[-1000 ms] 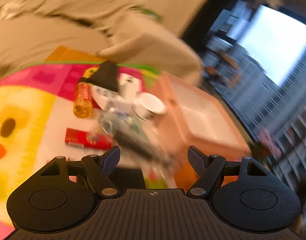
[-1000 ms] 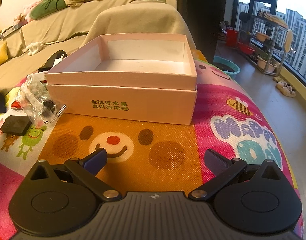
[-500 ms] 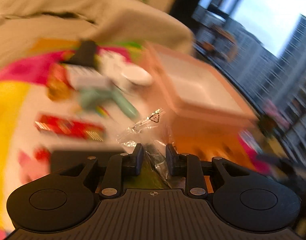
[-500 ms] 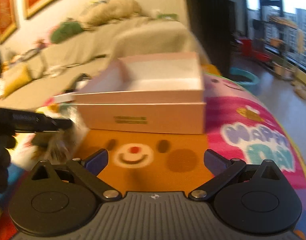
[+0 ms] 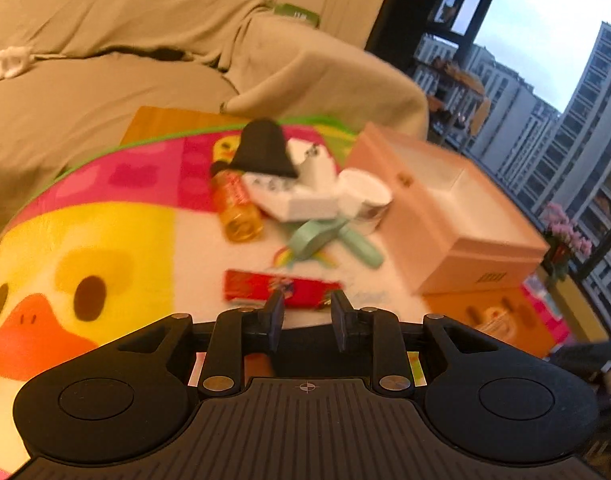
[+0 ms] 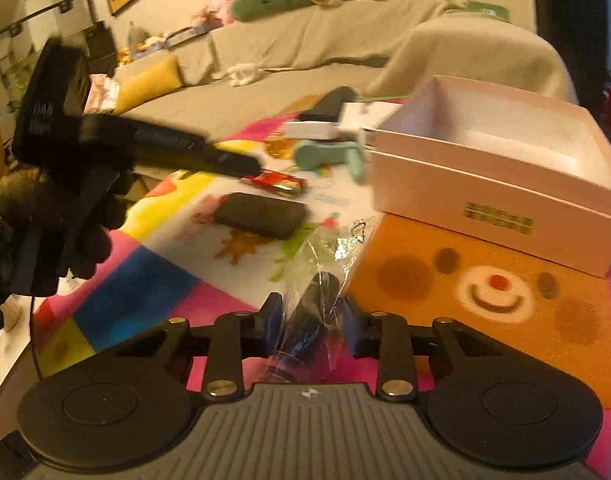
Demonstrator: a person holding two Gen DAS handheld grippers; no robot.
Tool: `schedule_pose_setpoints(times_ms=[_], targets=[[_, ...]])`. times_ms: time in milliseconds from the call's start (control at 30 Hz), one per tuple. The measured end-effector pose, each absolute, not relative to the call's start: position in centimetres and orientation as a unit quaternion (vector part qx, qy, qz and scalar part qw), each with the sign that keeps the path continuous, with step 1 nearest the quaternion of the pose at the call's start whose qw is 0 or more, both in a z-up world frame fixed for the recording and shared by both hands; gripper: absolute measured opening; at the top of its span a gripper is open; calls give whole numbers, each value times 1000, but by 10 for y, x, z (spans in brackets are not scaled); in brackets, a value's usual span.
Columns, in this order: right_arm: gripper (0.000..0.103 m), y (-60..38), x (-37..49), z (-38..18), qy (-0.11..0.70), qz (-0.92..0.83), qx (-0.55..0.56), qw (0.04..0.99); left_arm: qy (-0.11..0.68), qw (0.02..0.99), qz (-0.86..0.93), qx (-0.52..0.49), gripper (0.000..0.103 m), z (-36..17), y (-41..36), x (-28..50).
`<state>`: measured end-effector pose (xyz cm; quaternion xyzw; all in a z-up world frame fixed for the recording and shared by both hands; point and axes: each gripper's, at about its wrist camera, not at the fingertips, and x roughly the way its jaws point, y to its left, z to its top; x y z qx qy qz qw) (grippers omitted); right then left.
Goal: Organize rigid objects
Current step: 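Grasp the clear plastic bag with the right tool while the left tool grasps the black rectangular item, then carry the bag into the pink box with the right tool while the left tool drops the black item in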
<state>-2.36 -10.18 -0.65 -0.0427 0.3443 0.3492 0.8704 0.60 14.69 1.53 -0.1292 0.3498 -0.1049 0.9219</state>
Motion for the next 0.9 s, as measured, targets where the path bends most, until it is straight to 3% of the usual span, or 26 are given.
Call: schedule_pose_setpoints(times_ms=[200, 267, 500, 633, 733, 800, 900], targets=[[34, -165, -6, -12, 345, 283, -28, 894, 371, 896, -179, -167, 29, 4, 142, -12], [48, -184, -1, -15, 341, 266, -13, 902, 377, 893, -198, -143, 29, 6, 127, -27], [58, -199, 5, -21, 335, 279, 25, 900, 372, 914, -154, -52, 30, 13, 72, -51], [69, -186, -4, -21, 338, 267, 16, 902, 354, 928, -113, -25, 43, 13, 46, -47], [70, -176, -13, -19, 341, 267, 13, 901, 350, 932, -95, 21, 52, 5, 24, -38], [69, -165, -19, -21, 333, 252, -22, 908, 340, 934, -89, 70, 48, 5, 10, -42], [50, -153, -26, -22, 320, 231, -70, 916, 337, 934, -98, 73, 44, 4, 9, -46]])
